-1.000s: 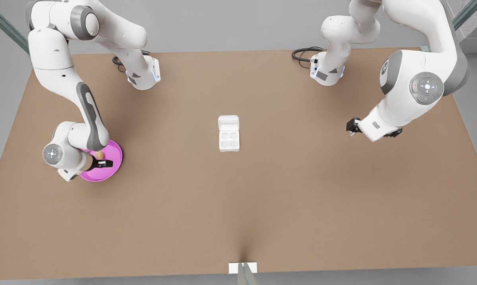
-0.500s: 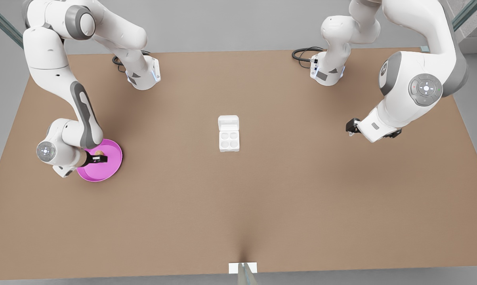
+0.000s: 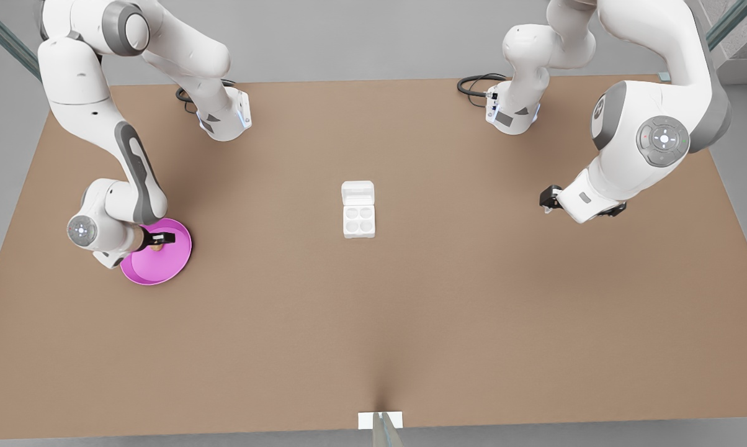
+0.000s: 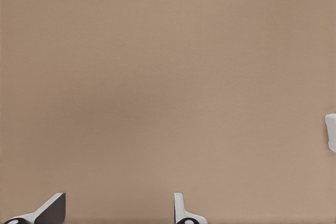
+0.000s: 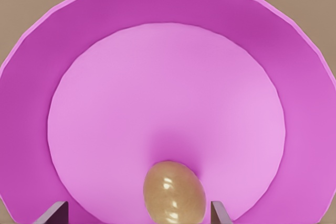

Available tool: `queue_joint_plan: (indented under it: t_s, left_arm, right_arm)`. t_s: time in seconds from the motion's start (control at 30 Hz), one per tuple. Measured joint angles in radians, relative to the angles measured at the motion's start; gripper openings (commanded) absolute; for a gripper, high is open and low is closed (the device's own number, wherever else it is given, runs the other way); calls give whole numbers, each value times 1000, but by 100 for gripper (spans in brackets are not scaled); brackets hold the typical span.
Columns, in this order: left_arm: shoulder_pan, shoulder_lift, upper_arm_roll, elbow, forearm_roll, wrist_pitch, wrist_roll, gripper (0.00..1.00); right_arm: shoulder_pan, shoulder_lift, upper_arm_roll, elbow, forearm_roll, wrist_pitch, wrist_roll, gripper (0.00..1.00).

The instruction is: Pack egg into the box and close the box lid

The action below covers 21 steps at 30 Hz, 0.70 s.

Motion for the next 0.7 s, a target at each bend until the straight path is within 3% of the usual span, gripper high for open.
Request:
queue_joint_plan:
  t_s: [0.7]
  left_arm:
    - [-1, 6, 0, 0, 0, 0, 0, 100]
  right_arm:
    - [-43, 67, 0, 12, 1, 42, -21, 100]
